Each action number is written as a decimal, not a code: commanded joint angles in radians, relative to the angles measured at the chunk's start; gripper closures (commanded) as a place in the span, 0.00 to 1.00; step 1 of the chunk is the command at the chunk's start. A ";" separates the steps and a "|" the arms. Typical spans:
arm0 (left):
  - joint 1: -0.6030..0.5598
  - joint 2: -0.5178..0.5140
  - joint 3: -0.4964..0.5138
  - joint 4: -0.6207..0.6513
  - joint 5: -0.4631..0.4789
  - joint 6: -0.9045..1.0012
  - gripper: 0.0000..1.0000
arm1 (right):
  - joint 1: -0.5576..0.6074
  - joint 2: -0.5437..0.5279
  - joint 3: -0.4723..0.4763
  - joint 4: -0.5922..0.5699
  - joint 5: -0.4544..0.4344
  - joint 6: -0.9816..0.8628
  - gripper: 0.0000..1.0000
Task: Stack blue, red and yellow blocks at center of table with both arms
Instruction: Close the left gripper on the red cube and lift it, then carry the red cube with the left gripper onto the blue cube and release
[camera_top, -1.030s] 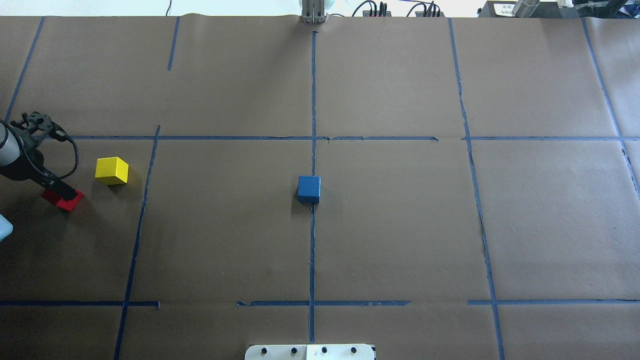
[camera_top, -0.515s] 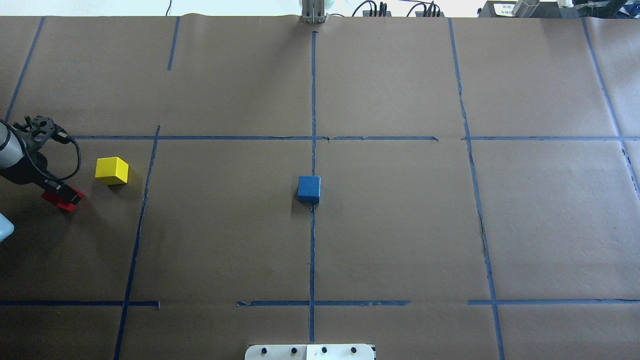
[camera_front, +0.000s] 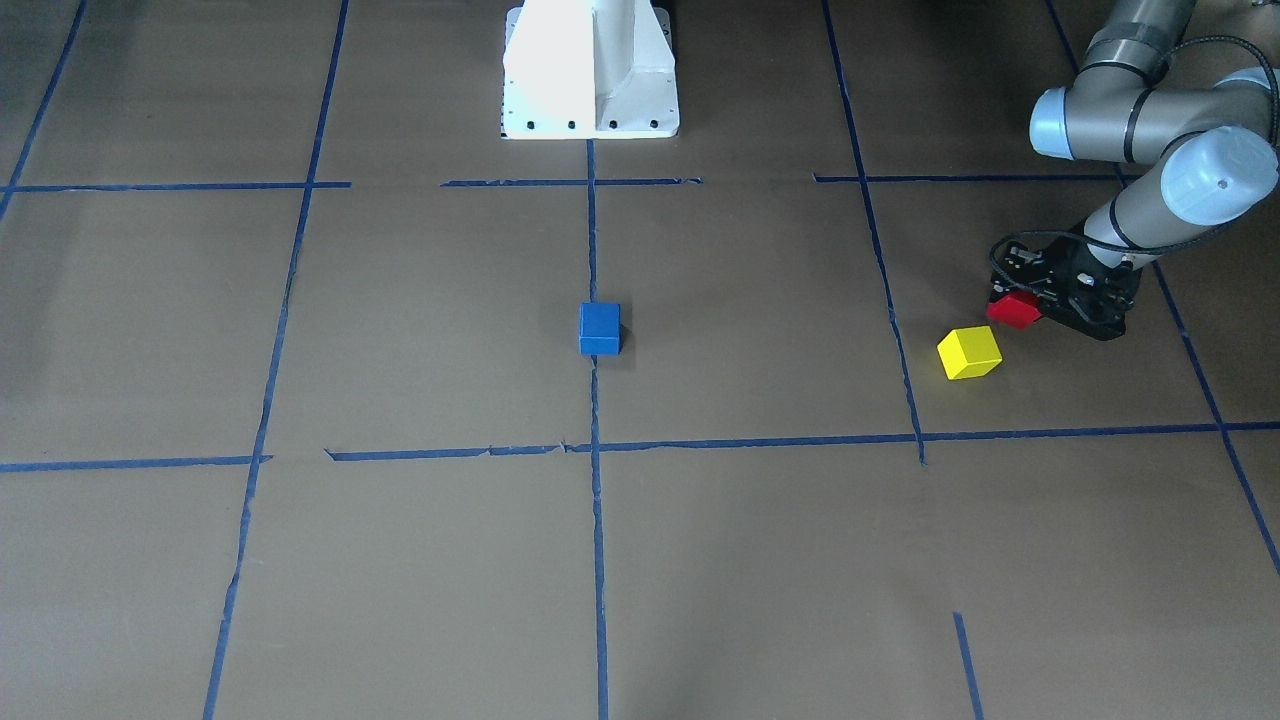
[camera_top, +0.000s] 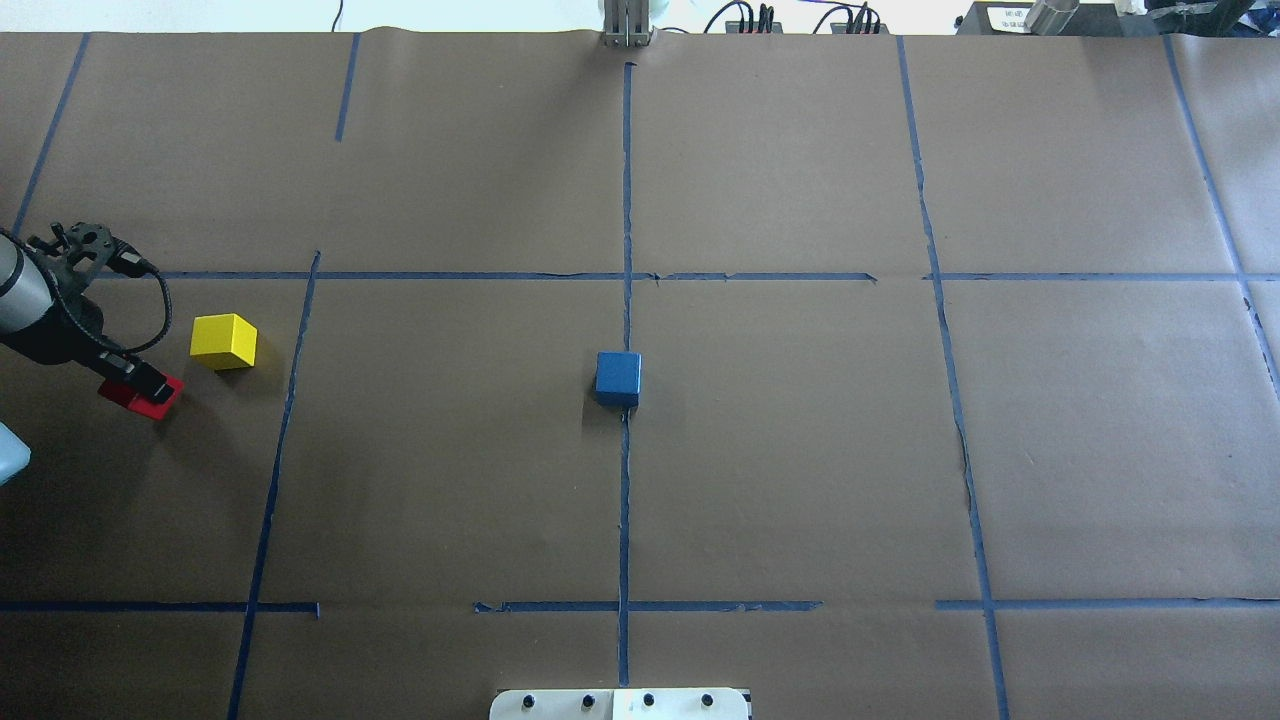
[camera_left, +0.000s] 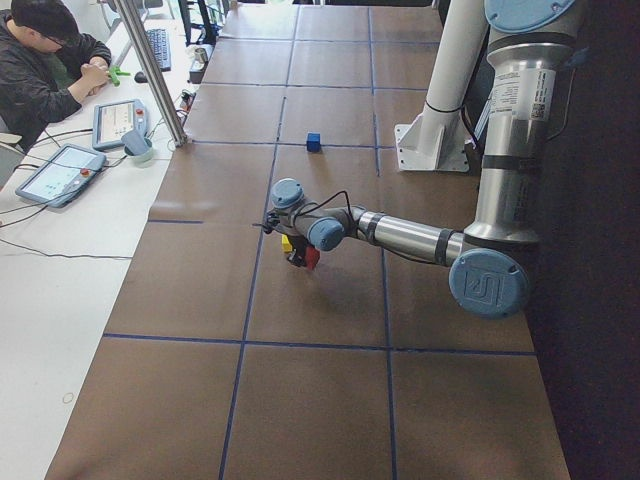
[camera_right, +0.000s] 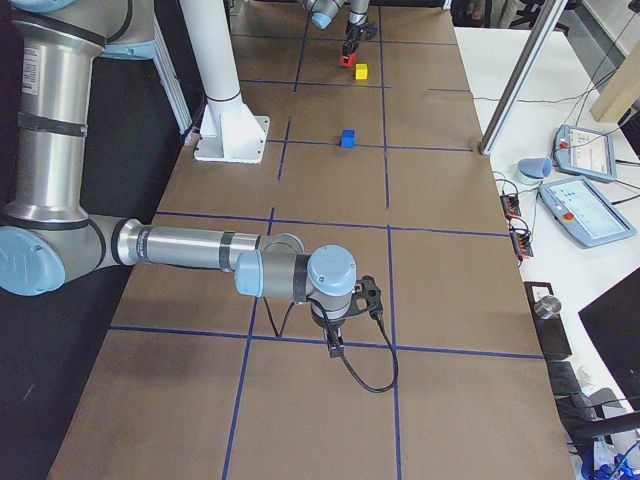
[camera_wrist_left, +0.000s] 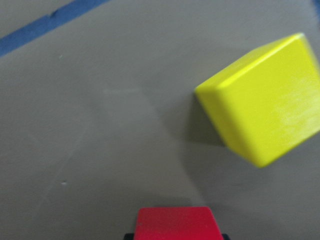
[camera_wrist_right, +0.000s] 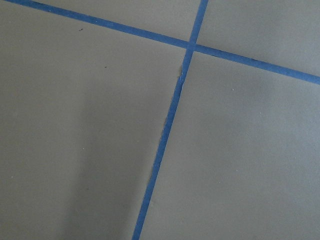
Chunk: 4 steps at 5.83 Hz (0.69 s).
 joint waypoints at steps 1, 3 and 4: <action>-0.001 -0.017 -0.151 0.086 0.007 -0.152 0.95 | 0.000 0.000 0.001 0.000 0.000 0.001 0.00; 0.062 -0.244 -0.195 0.334 0.139 -0.258 0.94 | 0.000 0.000 0.001 0.000 0.000 0.001 0.00; 0.176 -0.410 -0.161 0.468 0.172 -0.288 0.94 | 0.000 0.000 0.001 0.000 0.000 0.001 0.00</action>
